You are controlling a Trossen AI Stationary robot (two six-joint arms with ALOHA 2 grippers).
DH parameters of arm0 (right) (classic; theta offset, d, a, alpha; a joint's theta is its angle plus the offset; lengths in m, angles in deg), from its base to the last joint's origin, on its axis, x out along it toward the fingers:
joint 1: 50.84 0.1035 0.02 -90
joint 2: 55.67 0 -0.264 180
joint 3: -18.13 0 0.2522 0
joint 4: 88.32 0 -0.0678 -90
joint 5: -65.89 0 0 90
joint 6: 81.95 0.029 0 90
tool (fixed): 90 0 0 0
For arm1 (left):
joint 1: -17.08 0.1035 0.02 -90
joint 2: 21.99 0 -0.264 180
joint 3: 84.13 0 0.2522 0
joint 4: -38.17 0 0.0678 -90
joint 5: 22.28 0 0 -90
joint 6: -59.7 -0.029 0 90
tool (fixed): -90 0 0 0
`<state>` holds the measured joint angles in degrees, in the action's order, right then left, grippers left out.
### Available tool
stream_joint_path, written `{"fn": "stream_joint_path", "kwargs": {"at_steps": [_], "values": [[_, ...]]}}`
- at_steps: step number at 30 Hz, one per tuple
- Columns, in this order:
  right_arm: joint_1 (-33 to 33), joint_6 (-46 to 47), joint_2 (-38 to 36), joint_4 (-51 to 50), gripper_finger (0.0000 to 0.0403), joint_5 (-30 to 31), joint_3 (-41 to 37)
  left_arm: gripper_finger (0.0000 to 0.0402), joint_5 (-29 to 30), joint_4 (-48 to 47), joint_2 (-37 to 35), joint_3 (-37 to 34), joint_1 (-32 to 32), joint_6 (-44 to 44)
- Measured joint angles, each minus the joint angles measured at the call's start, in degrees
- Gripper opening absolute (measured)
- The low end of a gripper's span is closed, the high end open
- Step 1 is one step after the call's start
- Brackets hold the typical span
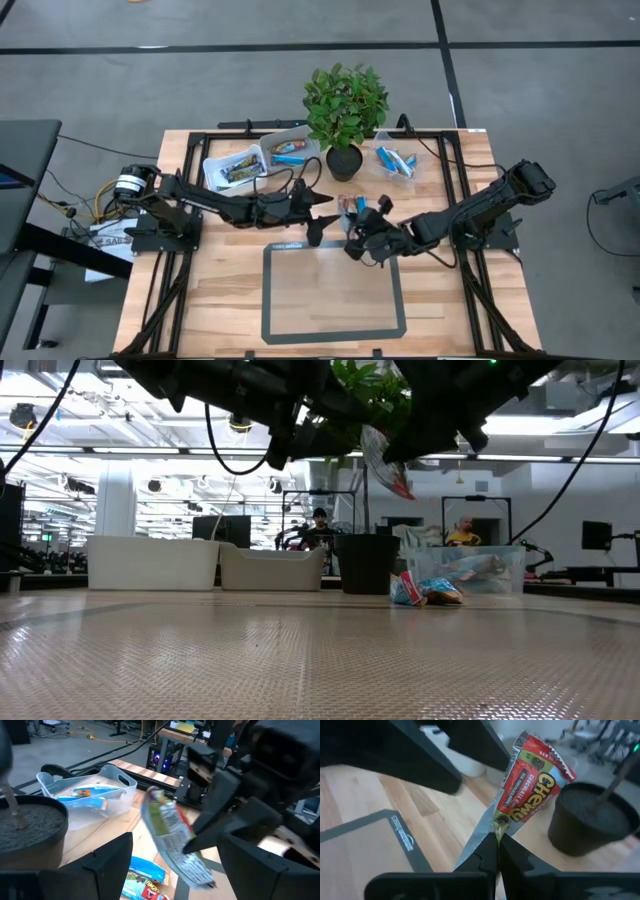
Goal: Pick and place Granola Bars by type
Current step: Put the red granola bar into the gray bin
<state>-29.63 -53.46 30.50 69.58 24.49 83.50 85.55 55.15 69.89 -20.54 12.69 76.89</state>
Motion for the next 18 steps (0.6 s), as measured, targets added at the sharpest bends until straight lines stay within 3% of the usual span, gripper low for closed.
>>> {"fn": "stream_joint_path", "kwargs": {"at_steps": [9,18], "values": [[0.0,-10.4,0.0,9.7,0.0,0.9,0.0,0.0281,0.0,1.4,0.0,0.0,0.6,0.2],[0.0,-11.0,0.0,10.8,0.0,-0.4,0.0,0.0276,-0.1,2.7,0.0,0.0,0.7,0.2]]}}
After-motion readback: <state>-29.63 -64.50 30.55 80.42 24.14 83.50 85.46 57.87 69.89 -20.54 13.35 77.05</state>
